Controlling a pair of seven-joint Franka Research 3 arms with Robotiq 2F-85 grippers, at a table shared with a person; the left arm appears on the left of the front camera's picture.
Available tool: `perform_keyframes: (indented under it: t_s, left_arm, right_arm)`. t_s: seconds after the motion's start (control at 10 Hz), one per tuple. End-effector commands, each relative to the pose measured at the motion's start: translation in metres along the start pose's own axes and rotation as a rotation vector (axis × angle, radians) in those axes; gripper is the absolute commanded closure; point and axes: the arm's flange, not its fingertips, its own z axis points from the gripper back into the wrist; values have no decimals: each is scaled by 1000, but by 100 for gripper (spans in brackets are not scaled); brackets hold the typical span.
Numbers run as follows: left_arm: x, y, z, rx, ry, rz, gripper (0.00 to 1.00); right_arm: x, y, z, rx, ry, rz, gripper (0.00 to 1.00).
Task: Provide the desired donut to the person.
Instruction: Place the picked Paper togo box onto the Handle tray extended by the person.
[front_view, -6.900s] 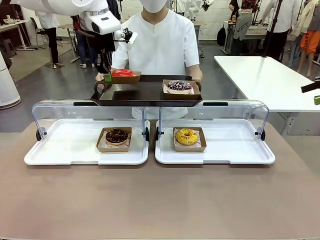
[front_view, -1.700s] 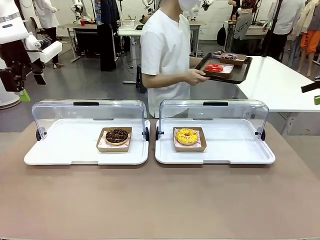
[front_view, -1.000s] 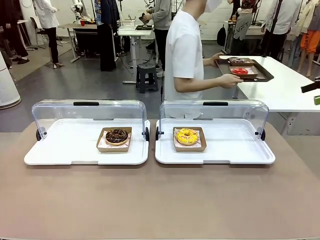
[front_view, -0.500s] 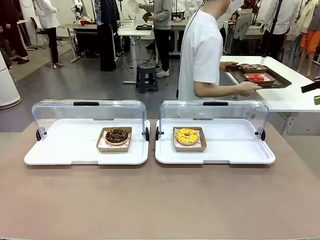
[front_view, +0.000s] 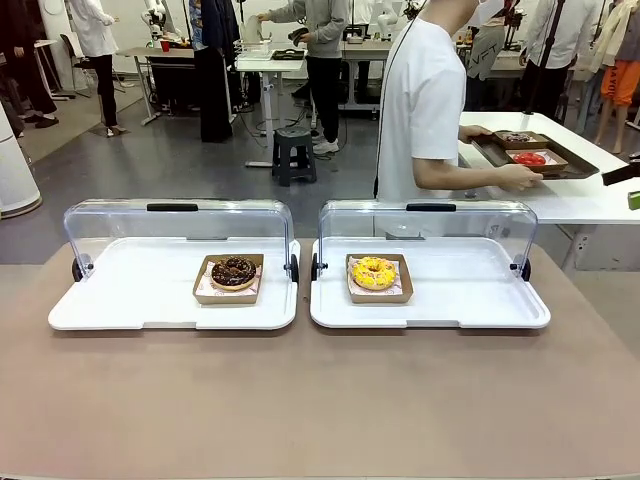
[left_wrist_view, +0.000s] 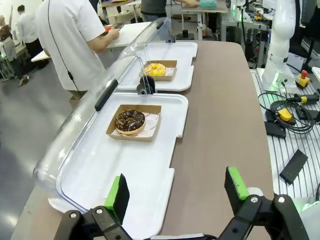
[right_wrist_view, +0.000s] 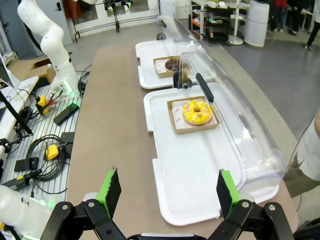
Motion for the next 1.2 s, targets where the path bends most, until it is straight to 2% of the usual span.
perform_keyframes:
  t_s: [0.0,1.1]
  left_arm:
    - [4,3,2,3,-43,-73,0]
    - [9,2,0,-1,-17,-45,0]
  right_arm:
    - [0,0,0,-6,1,0,0]
    - [0,0,0,-6,1,0,0]
